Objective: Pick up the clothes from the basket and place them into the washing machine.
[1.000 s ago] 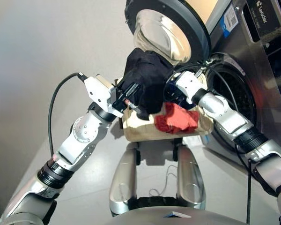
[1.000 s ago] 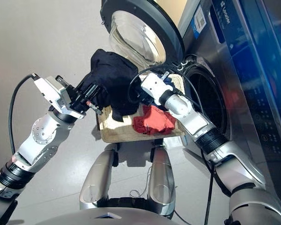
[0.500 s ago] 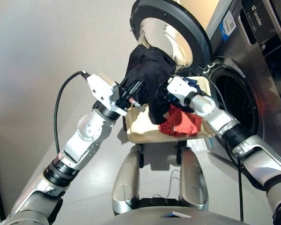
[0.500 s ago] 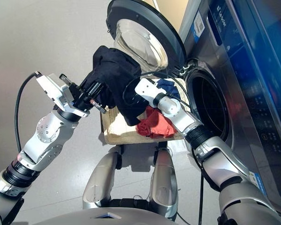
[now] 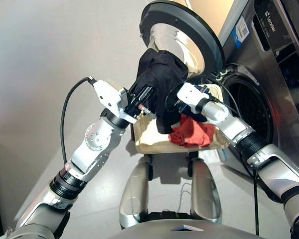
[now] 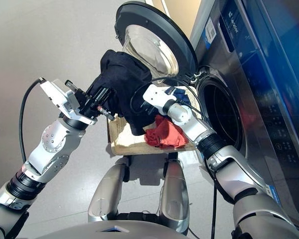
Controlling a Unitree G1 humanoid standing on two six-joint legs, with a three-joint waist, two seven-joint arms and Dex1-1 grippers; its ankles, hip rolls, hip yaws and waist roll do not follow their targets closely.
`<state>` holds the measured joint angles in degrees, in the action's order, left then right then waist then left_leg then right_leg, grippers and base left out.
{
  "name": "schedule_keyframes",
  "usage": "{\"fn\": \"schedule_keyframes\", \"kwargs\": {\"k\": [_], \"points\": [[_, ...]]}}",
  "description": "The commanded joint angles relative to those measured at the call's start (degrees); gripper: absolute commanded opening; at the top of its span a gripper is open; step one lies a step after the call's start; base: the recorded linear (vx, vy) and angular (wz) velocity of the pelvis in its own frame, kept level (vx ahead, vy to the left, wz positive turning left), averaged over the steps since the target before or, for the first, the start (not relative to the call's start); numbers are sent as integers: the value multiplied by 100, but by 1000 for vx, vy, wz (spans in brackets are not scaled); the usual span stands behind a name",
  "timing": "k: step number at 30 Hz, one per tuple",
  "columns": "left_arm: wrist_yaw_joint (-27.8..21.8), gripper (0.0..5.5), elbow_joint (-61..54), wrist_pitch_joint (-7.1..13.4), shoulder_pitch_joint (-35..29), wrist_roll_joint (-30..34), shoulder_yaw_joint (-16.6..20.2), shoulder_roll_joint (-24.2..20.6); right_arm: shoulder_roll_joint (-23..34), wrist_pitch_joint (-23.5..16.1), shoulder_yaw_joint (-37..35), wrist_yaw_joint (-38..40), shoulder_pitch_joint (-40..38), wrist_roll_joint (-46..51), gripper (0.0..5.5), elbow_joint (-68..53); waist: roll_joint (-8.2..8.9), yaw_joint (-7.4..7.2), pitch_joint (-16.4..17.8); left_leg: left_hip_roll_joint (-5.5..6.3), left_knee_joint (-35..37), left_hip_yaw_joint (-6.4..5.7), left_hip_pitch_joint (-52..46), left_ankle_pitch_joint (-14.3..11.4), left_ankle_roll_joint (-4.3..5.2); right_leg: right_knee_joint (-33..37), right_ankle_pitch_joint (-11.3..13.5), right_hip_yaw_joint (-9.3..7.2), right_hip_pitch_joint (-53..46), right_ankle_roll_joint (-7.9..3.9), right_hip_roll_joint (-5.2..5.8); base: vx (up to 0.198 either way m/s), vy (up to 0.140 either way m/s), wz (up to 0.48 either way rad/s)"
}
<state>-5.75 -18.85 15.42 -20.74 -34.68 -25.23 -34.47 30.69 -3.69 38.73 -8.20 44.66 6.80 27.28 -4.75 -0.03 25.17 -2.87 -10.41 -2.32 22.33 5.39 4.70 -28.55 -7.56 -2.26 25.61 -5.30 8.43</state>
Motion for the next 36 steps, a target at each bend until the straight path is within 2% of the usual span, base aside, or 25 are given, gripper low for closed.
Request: {"fn": "schedule_keyframes", "kwargs": {"k": [1,2,3,4,17,25,36], "points": [[-14,0,-402,318,123,41,103,85,-363,-207,-213,40,-65,-99,0,-427,302,-8,-320,65,-619,216,55,-545,-51,1000,738,34,-144,-117,-73,0,0,0],[-11,0,-400,321,128,45,105,87,-370,-212,-221,42,-82,-88,0,-446,303,-9,-322,66,-625,217,60,-546,-51,994,738,37,-139,-115,-74,0,0,0],[-6,0,-396,323,121,54,99,87,-375,-212,-228,39,-100,-68,226,-461,303,-11,-322,66,-627,220,67,-544,-50,995,740,40,-137,-114,-73,0,0,0],[-17,0,-411,316,117,51,98,90,-380,-199,-234,-2,-103,1,550,-501,303,-16,-317,67,-635,219,75,-544,-50,989,736,42,-130,-110,-73,0,0,0],[-185,0,-439,324,160,51,86,28,-139,-180,-30,-546,-4,922,550,-1080,318,-1,-365,63,-644,210,91,-540,-45,995,736,55,-138,-96,-69,0,0,0],[-245,0,-387,319,146,15,81,-19,-356,-34,269,-725,202,947,550,-998,333,18,-391,57,-598,199,91,-505,-31,998,738,64,-119,-87,-86,0,0,0],[-187,0,-339,291,186,-11,142,11,-711,-72,253,-587,149,876,550,-823,333,46,-416,47,-538,170,99,-462,-18,1010,735,24,-109,-80,-78,0,0,0]]}}
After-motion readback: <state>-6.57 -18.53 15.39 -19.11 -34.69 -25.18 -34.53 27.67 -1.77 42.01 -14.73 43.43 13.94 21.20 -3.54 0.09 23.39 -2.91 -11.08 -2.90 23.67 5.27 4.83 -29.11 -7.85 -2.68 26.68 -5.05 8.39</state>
